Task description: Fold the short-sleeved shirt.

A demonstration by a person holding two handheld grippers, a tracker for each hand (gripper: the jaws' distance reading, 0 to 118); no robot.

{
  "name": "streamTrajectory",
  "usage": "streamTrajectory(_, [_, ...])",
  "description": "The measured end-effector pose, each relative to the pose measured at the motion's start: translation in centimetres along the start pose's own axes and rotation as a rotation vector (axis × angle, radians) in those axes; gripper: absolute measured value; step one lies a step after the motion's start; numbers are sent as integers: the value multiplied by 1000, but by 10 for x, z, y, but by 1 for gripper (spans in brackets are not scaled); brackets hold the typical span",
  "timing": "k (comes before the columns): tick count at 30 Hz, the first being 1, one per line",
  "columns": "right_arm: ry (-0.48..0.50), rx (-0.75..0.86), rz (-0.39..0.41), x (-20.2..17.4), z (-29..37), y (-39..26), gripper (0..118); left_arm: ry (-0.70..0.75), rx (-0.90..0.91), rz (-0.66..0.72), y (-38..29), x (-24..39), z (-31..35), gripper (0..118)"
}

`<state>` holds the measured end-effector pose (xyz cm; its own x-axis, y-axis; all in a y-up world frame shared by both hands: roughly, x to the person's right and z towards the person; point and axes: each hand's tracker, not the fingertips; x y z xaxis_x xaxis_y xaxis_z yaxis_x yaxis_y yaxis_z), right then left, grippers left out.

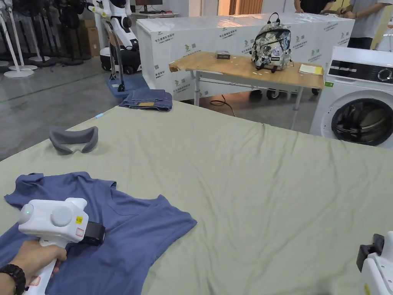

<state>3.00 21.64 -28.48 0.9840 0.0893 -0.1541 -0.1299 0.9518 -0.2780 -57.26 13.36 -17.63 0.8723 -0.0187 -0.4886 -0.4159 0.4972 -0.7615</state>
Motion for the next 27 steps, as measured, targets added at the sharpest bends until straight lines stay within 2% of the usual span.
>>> streamTrajectory(1, [-2, -4, 0, 0, 0, 0, 0, -10, 22, -7, -3, -1, -4, 94])
streamTrajectory(4, [-5, -17, -10, -1, -3, -3, 0, -22, 5, -10, 1, 4, 1, 63])
streamTrajectory(7, [4, -29, -18, -5, -4, -5, 0, 11, 16, -76, 0, 9, 7, 3])
streamTrajectory(8, [6, -31, -17, -7, -4, -6, 0, 23, 23, -94, -2, 8, 7, 0])
streamTrajectory(11, [13, -33, -17, -10, -3, -7, 0, 5, 65, -68, -9, 8, 12, 0])
streamTrajectory(18, [9, -31, -14, -10, -2, -7, 0, -86, 310, 39, -4, 11, 65, 0])
streamTrajectory(22, [3, -18, -19, -6, 2, -3, 0, -151, 420, 19, 20, 37, 115, 0])
streamTrajectory(27, [-12, 1, -25, 4, 7, 2, 0, -232, 587, -75, 54, 77, 165, 0])
